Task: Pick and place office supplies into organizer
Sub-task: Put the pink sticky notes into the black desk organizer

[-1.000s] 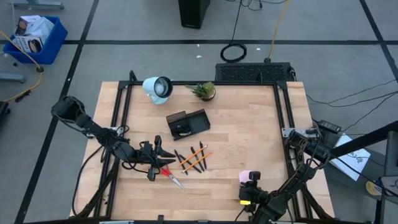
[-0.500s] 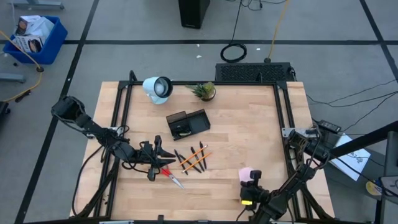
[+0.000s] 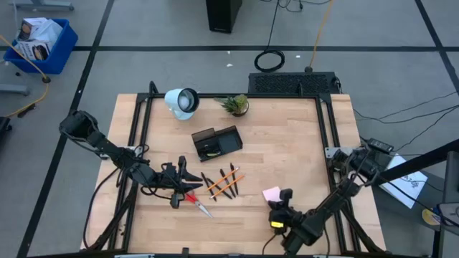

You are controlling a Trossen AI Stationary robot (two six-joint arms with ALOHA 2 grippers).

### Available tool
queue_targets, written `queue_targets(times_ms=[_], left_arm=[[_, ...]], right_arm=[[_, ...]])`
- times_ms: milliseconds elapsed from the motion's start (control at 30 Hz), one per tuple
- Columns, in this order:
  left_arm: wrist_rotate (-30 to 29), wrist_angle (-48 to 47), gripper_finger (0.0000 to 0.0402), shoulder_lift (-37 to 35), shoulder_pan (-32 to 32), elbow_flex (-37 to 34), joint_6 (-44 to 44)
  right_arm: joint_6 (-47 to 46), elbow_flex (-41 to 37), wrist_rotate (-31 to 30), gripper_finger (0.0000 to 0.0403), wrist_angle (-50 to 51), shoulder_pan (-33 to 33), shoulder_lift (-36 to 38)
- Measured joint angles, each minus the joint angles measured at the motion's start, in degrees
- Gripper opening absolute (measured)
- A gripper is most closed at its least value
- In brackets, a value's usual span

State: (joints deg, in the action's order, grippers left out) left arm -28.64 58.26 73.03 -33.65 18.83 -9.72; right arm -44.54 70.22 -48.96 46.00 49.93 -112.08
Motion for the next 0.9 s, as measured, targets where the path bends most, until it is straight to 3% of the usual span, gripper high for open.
queue_targets(times_ms=[300, 533, 900], left_arm=[[0.0, -0.3, 0.0076, 0.0, 0.0, 0.0, -0.1], [0.0, -0.3, 0.0076, 0.0, 0.0, 0.0, -0.1], [0.0, -0.3, 0.0076, 0.0, 0.0, 0.0, -0.9]], right_arm=[[14.3, 0.1, -4.9, 0.0002, -2.0, -7.3, 5.4], [29.3, 0.1, -6.3, 0.0001, -12.7, -13.9, 8.9], [50.6, -2.0, 2.5, 0.0001, -28.2, -26.4, 9.3]])
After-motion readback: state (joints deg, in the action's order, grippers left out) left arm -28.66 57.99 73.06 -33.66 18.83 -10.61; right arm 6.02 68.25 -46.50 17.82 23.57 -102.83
